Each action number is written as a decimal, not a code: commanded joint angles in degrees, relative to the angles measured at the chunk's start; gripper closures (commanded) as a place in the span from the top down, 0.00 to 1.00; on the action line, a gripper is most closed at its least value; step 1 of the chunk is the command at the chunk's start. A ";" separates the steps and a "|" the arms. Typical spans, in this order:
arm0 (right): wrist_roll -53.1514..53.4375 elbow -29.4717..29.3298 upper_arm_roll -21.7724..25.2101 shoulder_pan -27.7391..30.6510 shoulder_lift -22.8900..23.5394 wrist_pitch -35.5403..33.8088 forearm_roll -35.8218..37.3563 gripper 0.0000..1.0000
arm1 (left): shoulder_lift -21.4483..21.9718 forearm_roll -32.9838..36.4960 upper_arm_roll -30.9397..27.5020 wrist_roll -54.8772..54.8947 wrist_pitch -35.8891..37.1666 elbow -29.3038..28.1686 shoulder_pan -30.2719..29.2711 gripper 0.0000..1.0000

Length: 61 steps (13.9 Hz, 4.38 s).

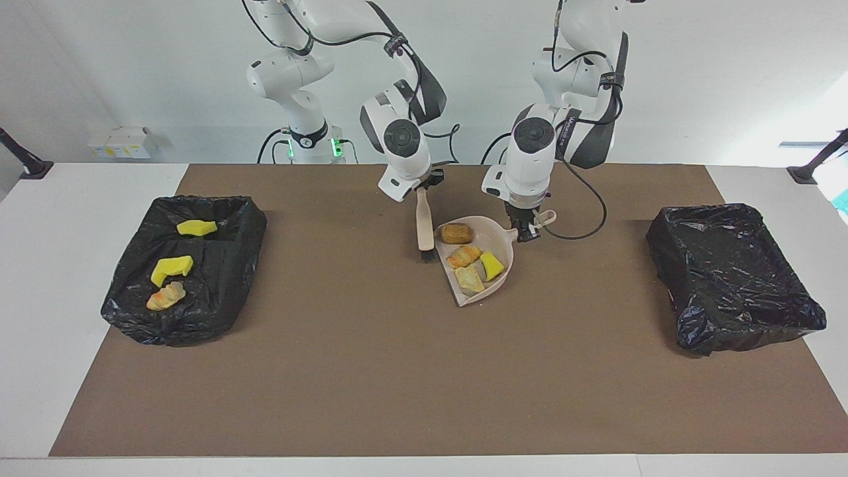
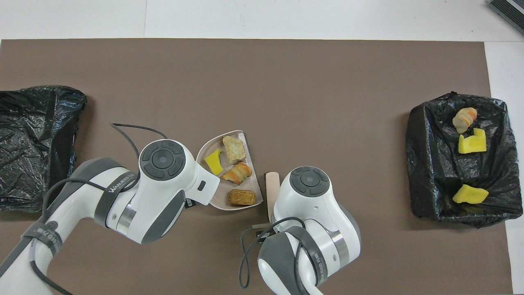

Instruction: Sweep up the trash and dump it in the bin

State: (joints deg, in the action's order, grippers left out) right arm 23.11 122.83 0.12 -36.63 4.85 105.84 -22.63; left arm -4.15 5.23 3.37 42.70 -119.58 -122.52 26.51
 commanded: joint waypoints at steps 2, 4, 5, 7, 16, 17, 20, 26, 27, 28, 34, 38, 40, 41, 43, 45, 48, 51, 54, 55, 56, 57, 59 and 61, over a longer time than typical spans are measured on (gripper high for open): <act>9.13 0.31 -0.65 -1.15 -3.71 -4.32 2.58 0.00 | 0.55 -0.13 -0.21 5.44 -3.20 -1.32 -1.28 0.00; 10.72 0.31 -0.83 -2.56 -4.23 -4.94 2.59 0.00 | 0.28 -0.13 -0.29 9.57 -3.38 -0.88 -2.77 0.00; 12.73 0.31 -0.83 -4.66 -3.98 -4.07 2.59 0.00 | 0.11 -0.13 -0.29 10.72 -3.29 -0.62 -3.91 0.00; 14.33 0.22 -0.83 -7.74 -2.66 -1.01 2.59 0.00 | -0.59 -0.13 -0.29 14.93 -3.03 0.34 -6.02 0.00; 17.15 -3.21 -0.92 -14.96 3.06 5.07 1.10 0.00 | -2.44 -0.13 -0.12 34.96 3.46 11.05 -20.07 0.00; 17.15 -3.04 -0.92 -15.05 3.41 5.42 1.09 0.00 | -2.53 -0.13 -0.12 37.08 5.74 13.42 -21.84 0.00; 20.74 -3.47 -0.92 -17.50 8.23 10.51 0.92 0.00 | -2.09 -0.04 -0.47 39.03 11.81 19.49 -25.88 0.00; 20.93 -9.35 -0.48 -15.58 6.75 0.61 2.15 1.00 | -2.44 0.57 -0.47 49.22 12.44 26.45 -36.69 0.00; 20.84 -9.97 -0.30 -15.49 6.66 -0.36 2.15 1.00 | -2.53 0.83 -0.47 50.62 12.36 27.24 -38.62 0.00; 20.93 -10.76 -0.21 -15.14 6.57 -1.07 2.24 1.00 | -2.79 1.01 -0.47 52.99 11.92 27.94 -40.29 0.00; 16.91 -17.44 -0.21 -9.96 6.05 -10.55 5.92 1.00 | -3.41 6.35 -1.96 55.38 10.34 30.93 -44.35 0.00; 3.39 -18.41 -0.13 -2.68 0.43 -16.62 6.63 1.00 | -3.15 14.63 -2.57 54.86 5.78 30.67 -45.05 0.00; -3.82 -20.86 -0.12 1.02 -0.19 -20.22 8.46 1.00 | -3.32 15.94 -3.02 54.68 5.06 30.67 -45.85 0.00; -6.90 -22.79 -0.21 2.43 -0.11 -21.89 10.39 1.00 | -3.32 18.56 -3.02 54.24 4.80 30.67 -45.85 0.00; -12.09 -25.17 -0.04 4.98 -0.11 -23.57 12.42 1.00 | -3.32 25.40 -3.02 50.22 4.45 30.67 -45.41 0.00; -16.67 -28.15 0.14 7.88 -0.28 -25.85 14.62 1.00 | -3.15 31.67 -3.02 44.60 4.79 30.76 -44.88 0.00; -22.30 -32.47 0.14 13.23 -1.85 -27.88 19.45 1.00 | -2.35 33.69 -3.19 43.52 5.67 29.44 -45.67 0.00; -29.76 -34.40 0.23 18.95 -2.83 -27.71 25.16 1.00 | -2.35 37.83 -3.19 42.99 5.59 29.71 -45.58 0.00; -36.18 -36.78 0.14 23.43 -2.74 -27.18 29.30 1.00 | -2.00 42.93 -3.11 40.71 5.59 29.35 -44.71 0.00; -37.77 -37.13 0.14 25.45 -2.66 -26.92 29.74 1.00 | -2.00 44.50 -3.11 40.53 5.59 29.35 -44.36 0.00; -39.78 -37.74 0.05 27.21 -2.66 -26.92 29.75 1.00 | -2.00 45.47 -3.11 39.83 5.59 29.35 -44.01 0.00; -42.15 -38.01 0.05 28.88 -2.48 -27.00 29.75 1.00 | -2.00 46.35 -3.11 38.70 5.76 29.44 -42.96 0.00; -46.38 -38.01 0.05 32.39 -2.30 -26.83 29.31 1.00 | -2.00 46.89 -2.93 38.42 6.55 29.53 -42.60 0.00; -49.46 -37.93 0.31 35.65 -2.22 -25.26 29.48 1.00 | -1.92 45.57 -2.58 38.16 6.73 30.14 -42.60 0.00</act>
State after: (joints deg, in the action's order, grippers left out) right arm -23.06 85.93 1.11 -3.98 1.87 79.53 6.15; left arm -6.59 50.56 0.94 81.81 -114.11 -93.18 -16.72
